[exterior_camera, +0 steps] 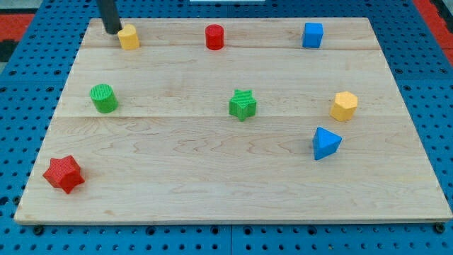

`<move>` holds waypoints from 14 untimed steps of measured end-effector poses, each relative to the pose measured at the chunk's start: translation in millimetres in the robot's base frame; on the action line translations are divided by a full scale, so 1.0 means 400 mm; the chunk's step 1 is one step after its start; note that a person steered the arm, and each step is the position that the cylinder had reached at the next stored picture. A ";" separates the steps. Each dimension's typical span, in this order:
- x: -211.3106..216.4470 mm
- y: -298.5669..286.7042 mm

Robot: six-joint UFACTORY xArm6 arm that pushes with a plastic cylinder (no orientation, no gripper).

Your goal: Slide the heart horizontal to the green star

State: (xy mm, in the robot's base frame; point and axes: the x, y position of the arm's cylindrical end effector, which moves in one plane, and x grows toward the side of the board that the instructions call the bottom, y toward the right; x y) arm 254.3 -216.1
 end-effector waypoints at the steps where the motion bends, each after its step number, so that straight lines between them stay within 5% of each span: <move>1: 0.082 0.093; 3: -0.073 0.029; 4: -0.053 0.114; 6: 0.197 0.220; 8: 0.152 0.299; 11: 0.350 0.282; 14: 0.441 0.472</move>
